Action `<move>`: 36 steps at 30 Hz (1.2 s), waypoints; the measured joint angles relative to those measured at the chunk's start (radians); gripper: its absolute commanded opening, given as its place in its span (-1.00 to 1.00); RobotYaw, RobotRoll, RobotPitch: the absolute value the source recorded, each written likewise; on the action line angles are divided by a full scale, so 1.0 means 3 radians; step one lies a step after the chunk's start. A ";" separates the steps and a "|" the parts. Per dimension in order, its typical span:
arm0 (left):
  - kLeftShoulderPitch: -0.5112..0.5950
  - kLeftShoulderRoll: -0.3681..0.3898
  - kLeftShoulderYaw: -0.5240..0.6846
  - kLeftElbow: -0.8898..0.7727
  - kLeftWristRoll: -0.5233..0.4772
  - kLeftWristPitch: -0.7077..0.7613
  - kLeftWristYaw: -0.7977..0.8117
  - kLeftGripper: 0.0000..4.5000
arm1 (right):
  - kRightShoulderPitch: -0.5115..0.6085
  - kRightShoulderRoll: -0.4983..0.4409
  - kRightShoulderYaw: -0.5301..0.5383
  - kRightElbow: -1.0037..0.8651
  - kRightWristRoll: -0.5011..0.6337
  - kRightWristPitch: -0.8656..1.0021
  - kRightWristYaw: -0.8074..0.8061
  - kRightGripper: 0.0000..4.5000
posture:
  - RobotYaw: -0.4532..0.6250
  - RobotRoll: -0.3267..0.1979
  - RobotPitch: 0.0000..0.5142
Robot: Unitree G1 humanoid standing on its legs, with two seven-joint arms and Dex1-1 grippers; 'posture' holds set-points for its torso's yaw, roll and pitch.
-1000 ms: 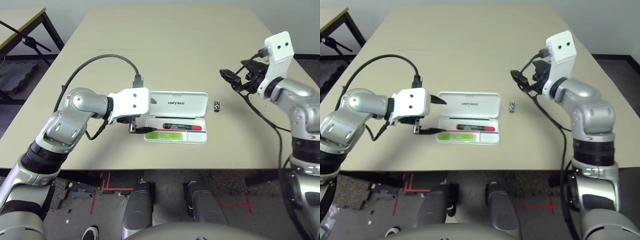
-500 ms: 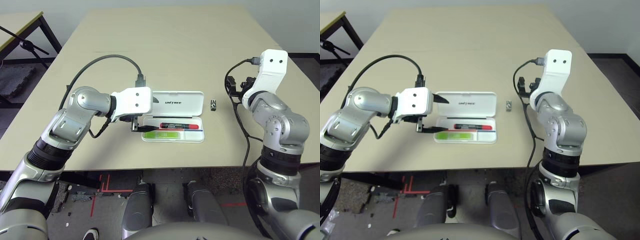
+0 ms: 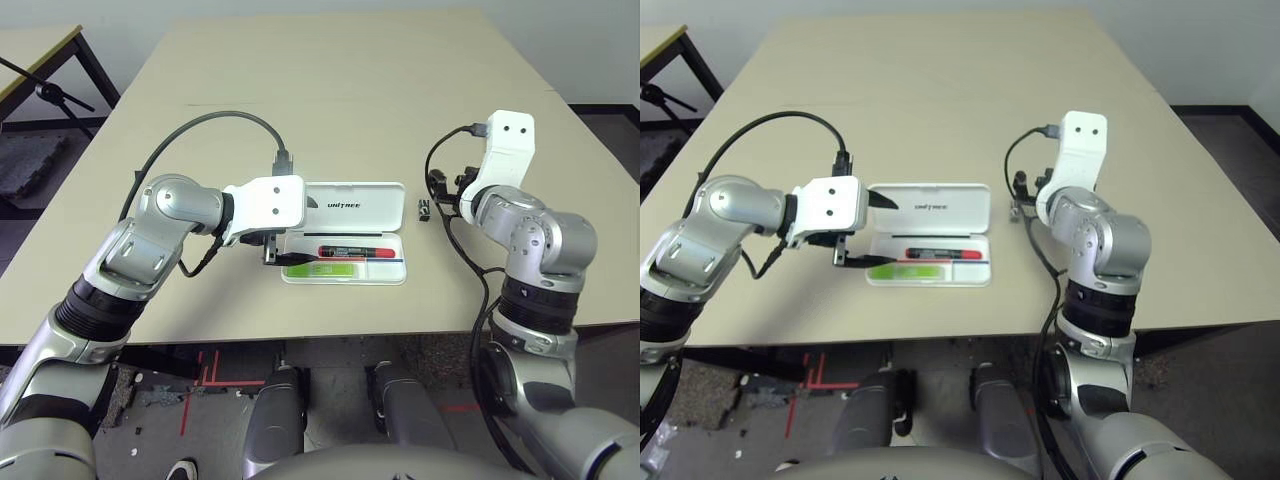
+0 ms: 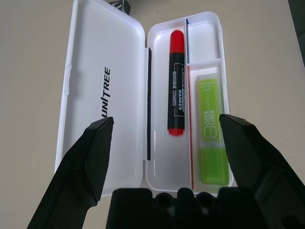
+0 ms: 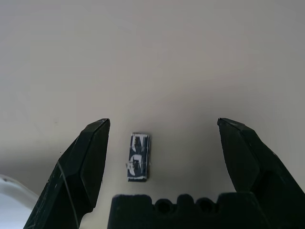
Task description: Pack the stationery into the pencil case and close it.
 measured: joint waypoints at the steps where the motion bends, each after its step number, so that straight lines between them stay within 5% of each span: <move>1: 0.0000 0.0000 0.0000 -0.0014 0.0000 0.0011 0.0005 0.99 | -0.0003 -0.0008 0.0040 0.0050 -0.0001 -0.0004 0.0019 1.00 | -0.18 0.25 -0.58; 26: -0.0028 -0.0030 -0.0041 -0.0067 0.0056 0.0099 0.0023 0.99 | -0.0035 -0.0002 0.0177 0.0915 -0.0070 -0.0466 0.0076 1.00 | -0.13 0.25 -0.63; 29: -0.0039 -0.0036 -0.0042 -0.0067 0.0058 0.0099 0.0023 1.00 | -0.0037 -0.0007 0.0177 0.0944 -0.0072 -0.0495 0.0075 0.73 | -0.13 0.25 -0.63; 36: -0.0042 -0.0045 -0.0042 -0.0066 0.0066 0.0098 0.0023 1.00 | -0.0037 -0.0020 0.0175 0.0968 -0.0066 -0.0512 0.0078 -0.44 | -0.13 0.25 -0.63</move>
